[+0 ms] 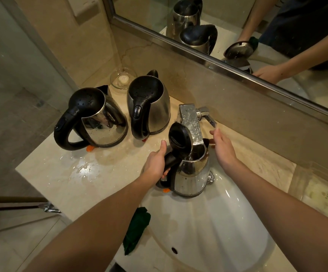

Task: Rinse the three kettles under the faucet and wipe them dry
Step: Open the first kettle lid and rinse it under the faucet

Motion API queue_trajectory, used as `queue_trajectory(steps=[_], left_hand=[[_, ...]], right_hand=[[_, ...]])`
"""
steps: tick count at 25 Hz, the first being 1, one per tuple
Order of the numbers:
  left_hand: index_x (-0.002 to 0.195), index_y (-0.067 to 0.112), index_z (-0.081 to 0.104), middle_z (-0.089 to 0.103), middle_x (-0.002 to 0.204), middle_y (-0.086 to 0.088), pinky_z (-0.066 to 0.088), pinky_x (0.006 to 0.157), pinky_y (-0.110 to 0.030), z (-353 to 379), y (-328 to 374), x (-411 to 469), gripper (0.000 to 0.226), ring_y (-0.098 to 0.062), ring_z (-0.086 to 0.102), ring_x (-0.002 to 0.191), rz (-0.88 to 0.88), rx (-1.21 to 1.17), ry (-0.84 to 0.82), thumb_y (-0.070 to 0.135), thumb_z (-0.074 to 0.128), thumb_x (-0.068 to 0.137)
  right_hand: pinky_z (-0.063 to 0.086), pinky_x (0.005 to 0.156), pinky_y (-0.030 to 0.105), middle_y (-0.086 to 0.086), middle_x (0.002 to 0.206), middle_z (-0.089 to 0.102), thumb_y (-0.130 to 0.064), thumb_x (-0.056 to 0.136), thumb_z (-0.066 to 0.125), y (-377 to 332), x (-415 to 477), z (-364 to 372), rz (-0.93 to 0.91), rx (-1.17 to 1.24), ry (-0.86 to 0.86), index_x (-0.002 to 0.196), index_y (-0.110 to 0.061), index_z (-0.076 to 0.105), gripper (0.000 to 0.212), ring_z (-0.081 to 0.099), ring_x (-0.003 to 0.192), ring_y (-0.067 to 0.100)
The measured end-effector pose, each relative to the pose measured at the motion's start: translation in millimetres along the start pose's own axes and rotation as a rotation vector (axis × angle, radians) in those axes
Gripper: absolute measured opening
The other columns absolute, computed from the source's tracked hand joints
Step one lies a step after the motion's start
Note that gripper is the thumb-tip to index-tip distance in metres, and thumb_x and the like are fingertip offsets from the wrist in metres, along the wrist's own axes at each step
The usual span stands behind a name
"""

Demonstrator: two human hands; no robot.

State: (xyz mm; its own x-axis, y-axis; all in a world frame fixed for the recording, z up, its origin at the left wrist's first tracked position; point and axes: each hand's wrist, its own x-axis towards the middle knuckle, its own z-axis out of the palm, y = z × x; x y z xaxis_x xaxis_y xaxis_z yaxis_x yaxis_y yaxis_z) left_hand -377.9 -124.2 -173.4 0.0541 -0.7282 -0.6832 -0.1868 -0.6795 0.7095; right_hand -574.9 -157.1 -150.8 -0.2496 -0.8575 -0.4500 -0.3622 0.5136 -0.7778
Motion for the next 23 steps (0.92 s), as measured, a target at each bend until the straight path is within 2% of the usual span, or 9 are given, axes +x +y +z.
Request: queue_trajectory(steps=[3,7,10,13,15,17,18,21,23], left_hand=[[0.075,0.015,0.061,0.048,0.049,-0.002,0.040,0.048,-0.029,-2.8,-1.1,4.7,0.072,-0.015,0.046,0.040,-0.011,-0.017,-0.016,0.074,0.023,0.092],[0.079,0.012,0.062,0.048,0.048,-0.001,0.040,0.048,-0.028,-2.3,-5.5,11.9,0.076,-0.015,0.046,0.040,-0.024,-0.032,-0.031,0.076,0.023,0.091],[0.082,0.013,0.065,0.049,0.051,-0.001,0.040,0.048,-0.028,-1.8,-4.9,12.4,0.075,-0.014,0.046,0.042,-0.024,-0.054,-0.033,0.076,0.024,0.091],[0.080,0.009,0.058,0.051,0.056,-0.004,0.040,0.046,-0.026,-3.6,-3.1,15.9,0.075,-0.014,0.048,0.043,-0.043,-0.082,-0.006,0.075,0.025,0.092],[0.081,0.009,0.055,0.055,0.061,-0.006,0.046,0.051,-0.029,-1.1,0.0,14.8,0.074,-0.015,0.054,0.050,-0.029,-0.059,0.093,0.075,0.023,0.092],[0.074,0.012,0.052,0.059,0.070,-0.008,0.051,0.071,-0.036,4.3,3.1,11.1,0.070,-0.018,0.058,0.064,-0.015,0.002,0.263,0.071,0.021,0.095],[0.073,0.014,0.051,0.058,0.073,-0.007,0.048,0.078,-0.037,7.8,5.6,7.8,0.065,-0.018,0.058,0.070,-0.023,0.020,0.352,0.066,0.020,0.097],[0.076,0.017,0.051,0.058,0.079,-0.006,0.045,0.082,-0.038,15.4,9.7,2.7,0.059,-0.020,0.058,0.079,-0.088,-0.013,0.479,0.060,0.019,0.101],[0.070,0.016,0.050,0.056,0.073,-0.006,0.044,0.077,-0.036,17.3,10.5,1.2,0.061,-0.020,0.056,0.073,-0.089,-0.050,0.532,0.058,0.020,0.101]], right_hand=[[0.031,0.113,0.045,0.006,0.143,0.052,-0.053,0.103,0.021,2.5,5.1,6.8,0.017,0.044,0.015,0.139,-0.015,0.051,0.061,0.045,0.132,0.024],[0.033,0.112,0.041,0.005,0.140,0.054,-0.054,0.103,0.022,8.3,10.7,14.1,0.048,0.095,0.000,0.138,-0.013,0.053,0.062,0.047,0.131,0.022],[0.037,0.109,0.050,0.005,0.131,0.061,-0.058,0.101,0.023,9.9,9.1,22.2,0.080,0.119,0.009,0.132,-0.015,0.058,0.064,0.053,0.124,0.024],[0.049,0.095,0.057,0.005,0.113,0.068,-0.065,0.096,0.025,11.8,12.7,31.8,0.120,0.173,0.019,0.121,-0.019,0.063,0.064,0.063,0.107,0.028],[0.053,0.091,0.055,0.006,0.111,0.067,-0.061,0.099,0.025,12.1,12.5,38.5,0.139,0.199,0.029,0.120,-0.018,0.062,0.061,0.064,0.104,0.029],[0.047,0.099,0.054,0.010,0.120,0.065,-0.059,0.099,0.026,13.2,11.6,43.5,0.114,0.218,0.071,0.125,-0.013,0.060,0.063,0.060,0.113,0.029],[0.044,0.104,0.053,0.011,0.124,0.064,-0.059,0.099,0.026,14.4,11.7,45.2,0.097,0.239,0.093,0.127,-0.011,0.060,0.065,0.058,0.117,0.029],[0.040,0.108,0.049,0.009,0.129,0.063,-0.054,0.101,0.029,16.4,12.7,47.5,0.100,0.274,0.125,0.130,-0.010,0.059,0.061,0.056,0.122,0.026],[0.039,0.109,0.048,0.008,0.130,0.062,-0.050,0.103,0.029,16.5,11.9,47.2,0.110,0.290,0.153,0.131,-0.010,0.060,0.058,0.055,0.123,0.025]])
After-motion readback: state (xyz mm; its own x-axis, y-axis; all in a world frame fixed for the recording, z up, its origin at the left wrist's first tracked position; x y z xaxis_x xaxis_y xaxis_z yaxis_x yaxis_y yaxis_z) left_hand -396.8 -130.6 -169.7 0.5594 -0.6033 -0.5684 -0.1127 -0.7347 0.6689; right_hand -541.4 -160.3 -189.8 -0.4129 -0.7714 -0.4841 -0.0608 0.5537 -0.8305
